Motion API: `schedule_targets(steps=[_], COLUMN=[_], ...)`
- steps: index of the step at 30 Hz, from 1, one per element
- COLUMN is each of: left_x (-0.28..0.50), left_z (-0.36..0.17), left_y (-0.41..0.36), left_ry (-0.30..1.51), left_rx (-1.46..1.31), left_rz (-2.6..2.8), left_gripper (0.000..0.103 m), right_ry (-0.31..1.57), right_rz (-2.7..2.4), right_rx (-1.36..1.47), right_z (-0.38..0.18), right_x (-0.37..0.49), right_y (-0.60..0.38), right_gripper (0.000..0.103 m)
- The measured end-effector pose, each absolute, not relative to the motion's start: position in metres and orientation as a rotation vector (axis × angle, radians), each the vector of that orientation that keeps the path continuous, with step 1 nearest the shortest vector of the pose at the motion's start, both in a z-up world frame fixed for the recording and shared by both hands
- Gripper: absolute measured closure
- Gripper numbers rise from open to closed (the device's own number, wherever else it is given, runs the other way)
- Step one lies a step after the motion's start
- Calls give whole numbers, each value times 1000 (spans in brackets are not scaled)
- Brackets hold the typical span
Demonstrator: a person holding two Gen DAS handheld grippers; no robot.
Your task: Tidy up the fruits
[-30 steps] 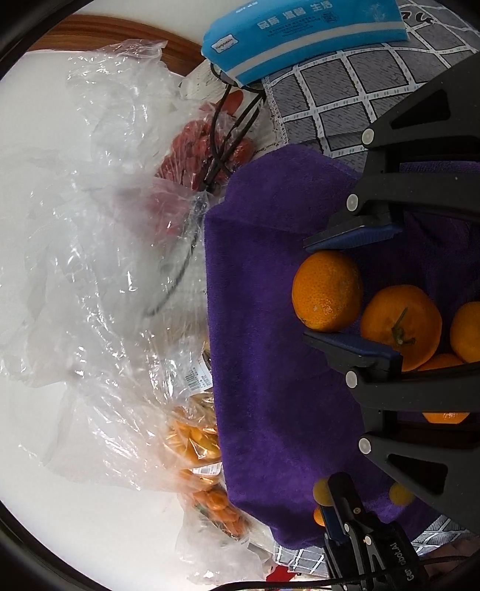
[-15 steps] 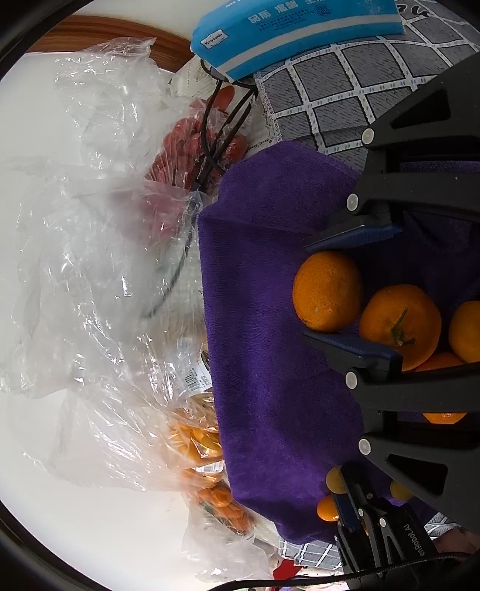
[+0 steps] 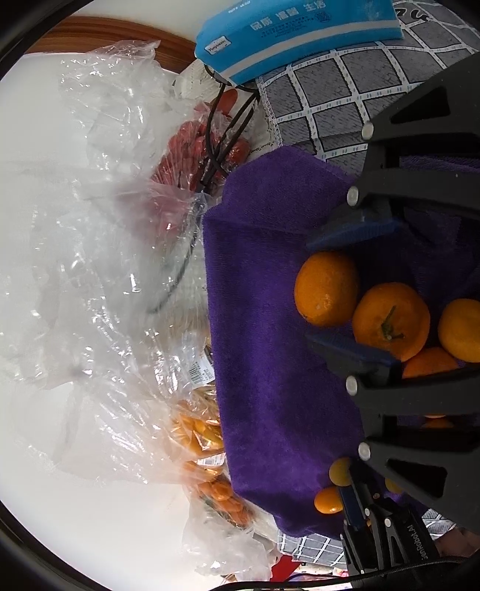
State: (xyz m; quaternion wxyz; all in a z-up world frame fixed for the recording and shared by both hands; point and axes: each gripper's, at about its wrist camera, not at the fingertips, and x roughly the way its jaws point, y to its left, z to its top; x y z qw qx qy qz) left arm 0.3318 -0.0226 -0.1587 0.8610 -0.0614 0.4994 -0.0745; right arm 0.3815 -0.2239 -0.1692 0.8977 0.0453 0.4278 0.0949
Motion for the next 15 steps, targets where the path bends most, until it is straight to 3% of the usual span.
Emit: schedule_targets(steps=[15], left_x=[300], left_z=[-137], left_y=[-9], left_ry=[1036], left_rx=[-175], left_rz=[-141], left_gripper=[64], right_ry=[867], right_rz=[173], right_rx=[61], right_z=[-139], right_x=[346], right_y=[-219], right_gripper=[46])
